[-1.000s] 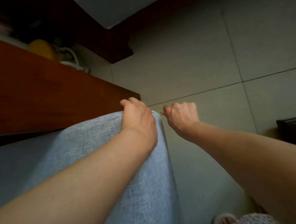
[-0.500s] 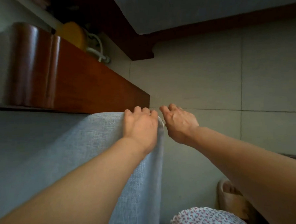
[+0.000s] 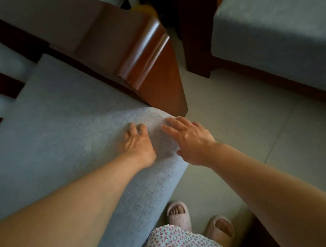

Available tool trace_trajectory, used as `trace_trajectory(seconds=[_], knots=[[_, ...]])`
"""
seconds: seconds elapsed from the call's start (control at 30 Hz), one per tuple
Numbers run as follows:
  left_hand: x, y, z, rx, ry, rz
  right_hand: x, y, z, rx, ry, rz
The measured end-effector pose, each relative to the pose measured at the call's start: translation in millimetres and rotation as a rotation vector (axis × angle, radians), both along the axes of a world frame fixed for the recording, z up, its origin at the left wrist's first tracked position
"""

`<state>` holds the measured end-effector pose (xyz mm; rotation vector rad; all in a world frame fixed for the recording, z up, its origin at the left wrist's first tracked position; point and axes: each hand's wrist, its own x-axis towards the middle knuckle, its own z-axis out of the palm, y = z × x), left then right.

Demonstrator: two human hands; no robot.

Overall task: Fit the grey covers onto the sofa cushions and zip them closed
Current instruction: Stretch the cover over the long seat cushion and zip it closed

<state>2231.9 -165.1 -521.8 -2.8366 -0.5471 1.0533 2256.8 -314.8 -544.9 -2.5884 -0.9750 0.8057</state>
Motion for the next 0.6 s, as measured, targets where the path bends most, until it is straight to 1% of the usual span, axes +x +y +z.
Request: trace_trajectory(seconds=[0.1,0.2,0.33,0.5,0.6], knots=[[-11,25,-7,0.031,0.005,0.091,2,11,-3,-0.077,-0.07,0.124],[-13,39,-12,-0.039,0.013,0.145,12,32,-7,-0.128,-0.134,0.231],[-13,57,-15,-0.143,-0.009,0.205,28,79,-2,-0.185,-0.134,0.363],[-24,80,-14,-0.205,-0.003,0.148,38,102,2,-0.328,-0.131,0.428],[-26,83,-16,-0.228,-0.003,0.133,38,105,3,-0.375,-0.111,0.441]])
